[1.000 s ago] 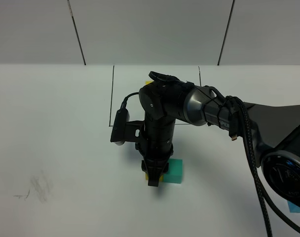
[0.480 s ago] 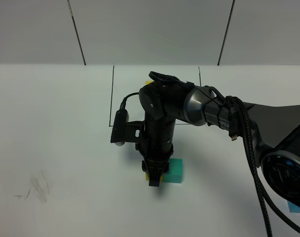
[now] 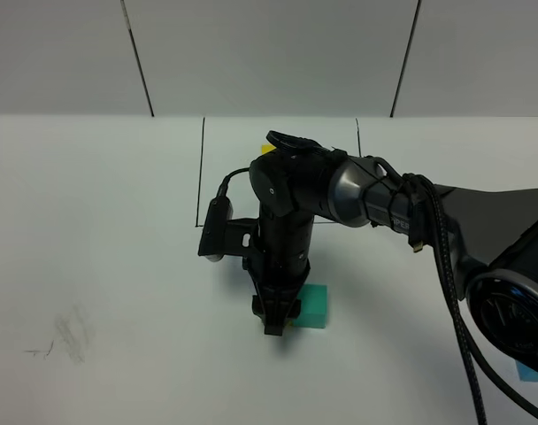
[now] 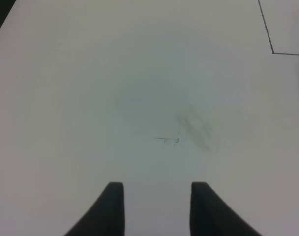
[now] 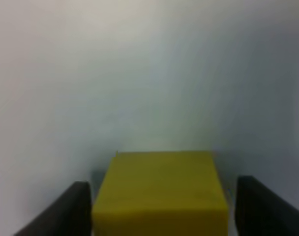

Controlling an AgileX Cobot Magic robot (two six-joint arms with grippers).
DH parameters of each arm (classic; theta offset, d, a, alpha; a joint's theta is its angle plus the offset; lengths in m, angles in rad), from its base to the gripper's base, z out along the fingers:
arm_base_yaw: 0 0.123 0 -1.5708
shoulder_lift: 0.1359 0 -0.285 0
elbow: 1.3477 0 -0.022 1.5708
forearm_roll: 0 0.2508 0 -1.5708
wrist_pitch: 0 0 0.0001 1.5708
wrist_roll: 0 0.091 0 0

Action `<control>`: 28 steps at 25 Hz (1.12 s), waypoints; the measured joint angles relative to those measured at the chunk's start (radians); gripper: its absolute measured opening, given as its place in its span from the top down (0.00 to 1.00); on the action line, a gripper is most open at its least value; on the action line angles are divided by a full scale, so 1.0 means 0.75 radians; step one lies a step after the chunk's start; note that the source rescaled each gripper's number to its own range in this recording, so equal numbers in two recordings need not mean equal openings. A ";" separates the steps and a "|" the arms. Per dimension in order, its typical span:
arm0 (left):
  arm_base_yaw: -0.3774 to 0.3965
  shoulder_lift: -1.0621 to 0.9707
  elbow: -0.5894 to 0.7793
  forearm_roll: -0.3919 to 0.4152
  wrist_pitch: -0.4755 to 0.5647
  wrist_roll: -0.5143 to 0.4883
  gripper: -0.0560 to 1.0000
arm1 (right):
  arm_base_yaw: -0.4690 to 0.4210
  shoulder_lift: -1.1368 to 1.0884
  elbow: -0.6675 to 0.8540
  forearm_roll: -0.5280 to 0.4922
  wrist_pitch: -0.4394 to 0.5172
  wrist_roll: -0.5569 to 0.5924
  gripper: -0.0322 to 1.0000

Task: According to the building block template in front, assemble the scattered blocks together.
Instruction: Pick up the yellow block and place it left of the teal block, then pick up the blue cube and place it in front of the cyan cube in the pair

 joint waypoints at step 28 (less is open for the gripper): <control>0.000 0.000 0.000 0.000 0.000 0.001 0.95 | -0.459 -0.781 0.471 -0.202 -0.024 1.015 0.26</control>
